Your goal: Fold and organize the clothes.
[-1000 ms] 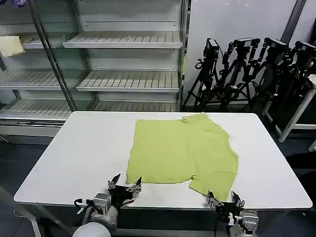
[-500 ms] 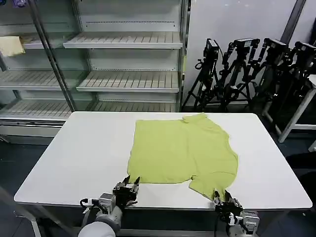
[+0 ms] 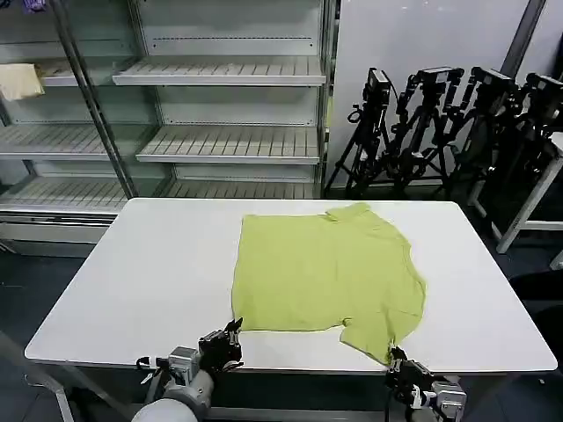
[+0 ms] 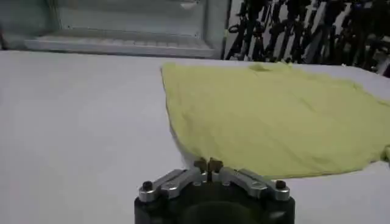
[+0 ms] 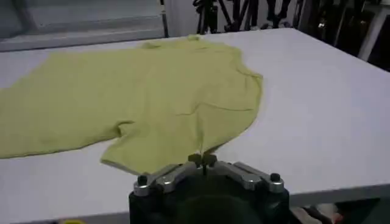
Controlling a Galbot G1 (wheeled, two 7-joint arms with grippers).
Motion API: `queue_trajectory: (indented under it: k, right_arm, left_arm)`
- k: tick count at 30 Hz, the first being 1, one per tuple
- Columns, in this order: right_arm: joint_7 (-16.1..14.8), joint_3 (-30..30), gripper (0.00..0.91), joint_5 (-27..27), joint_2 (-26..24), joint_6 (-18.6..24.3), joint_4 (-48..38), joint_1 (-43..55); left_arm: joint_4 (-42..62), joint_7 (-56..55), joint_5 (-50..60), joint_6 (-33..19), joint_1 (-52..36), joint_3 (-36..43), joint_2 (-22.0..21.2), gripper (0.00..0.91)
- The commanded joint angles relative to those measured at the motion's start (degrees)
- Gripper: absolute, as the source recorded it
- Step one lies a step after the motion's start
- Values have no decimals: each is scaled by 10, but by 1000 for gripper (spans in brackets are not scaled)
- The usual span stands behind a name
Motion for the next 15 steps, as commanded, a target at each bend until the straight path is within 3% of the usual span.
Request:
queue_trajectory:
  k: [1, 10, 15]
  right_arm:
    - [-4, 7, 0, -22, 1, 16, 48, -37]
    - [-18, 42, 0, -39, -6, 36, 105, -73]
    - [-25, 60, 0, -21, -9, 50, 91, -25]
  left_arm:
    - [-79, 2, -26, -1, 60, -47, 3, 50]
    - [-159, 4, -27, -11, 126, -80, 11, 40]
    - [-151, 23, -27, -30, 118, -83, 13, 50]
